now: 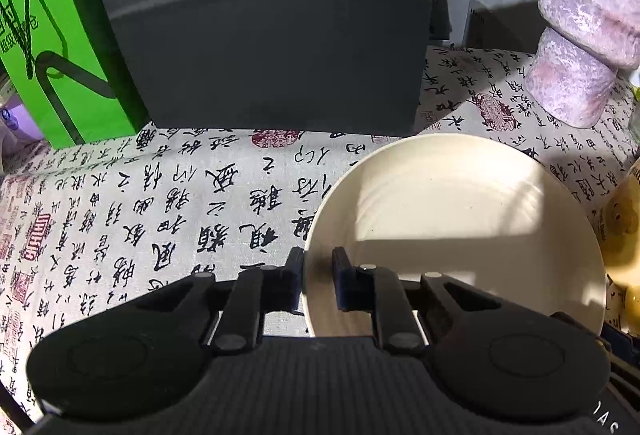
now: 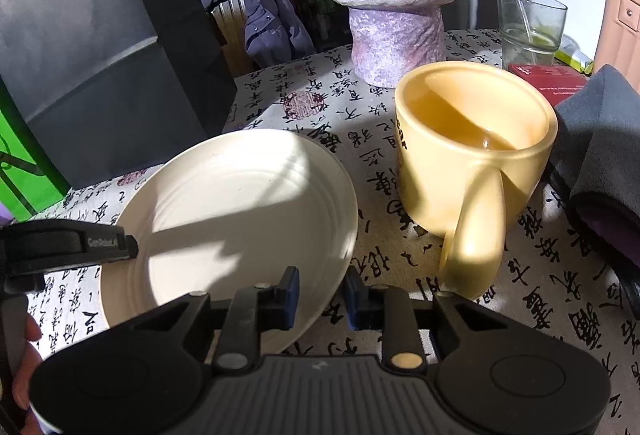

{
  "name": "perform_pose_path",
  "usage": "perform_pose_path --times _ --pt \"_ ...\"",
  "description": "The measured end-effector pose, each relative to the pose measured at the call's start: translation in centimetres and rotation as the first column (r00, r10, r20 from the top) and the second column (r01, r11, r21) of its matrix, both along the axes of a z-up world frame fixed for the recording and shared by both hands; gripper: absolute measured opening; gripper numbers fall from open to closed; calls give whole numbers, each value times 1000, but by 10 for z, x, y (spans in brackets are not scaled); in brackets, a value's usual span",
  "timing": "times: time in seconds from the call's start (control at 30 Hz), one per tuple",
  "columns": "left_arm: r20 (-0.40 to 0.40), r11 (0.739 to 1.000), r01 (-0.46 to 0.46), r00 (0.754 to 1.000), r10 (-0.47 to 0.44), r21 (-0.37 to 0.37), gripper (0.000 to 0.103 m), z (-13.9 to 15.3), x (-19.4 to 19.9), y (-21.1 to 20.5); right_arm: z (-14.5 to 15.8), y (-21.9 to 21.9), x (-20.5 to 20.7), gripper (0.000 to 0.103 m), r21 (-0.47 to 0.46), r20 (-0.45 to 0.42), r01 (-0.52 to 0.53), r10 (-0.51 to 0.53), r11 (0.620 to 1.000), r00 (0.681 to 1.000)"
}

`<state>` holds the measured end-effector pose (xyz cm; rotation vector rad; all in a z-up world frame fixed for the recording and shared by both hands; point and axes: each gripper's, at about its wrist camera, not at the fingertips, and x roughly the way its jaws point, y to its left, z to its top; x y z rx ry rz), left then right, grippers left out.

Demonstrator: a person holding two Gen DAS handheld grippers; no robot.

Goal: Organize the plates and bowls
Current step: 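Lift the cream plate off the table with both tools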

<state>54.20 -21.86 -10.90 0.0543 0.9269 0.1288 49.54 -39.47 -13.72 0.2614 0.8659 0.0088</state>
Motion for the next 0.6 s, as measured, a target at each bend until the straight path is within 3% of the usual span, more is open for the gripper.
perform_pose_path --times 0.6 --pt "38 998 17 999 -19 60 16 1 -2 -4 1 9 -4 21 -58 37 -24 26 998 999"
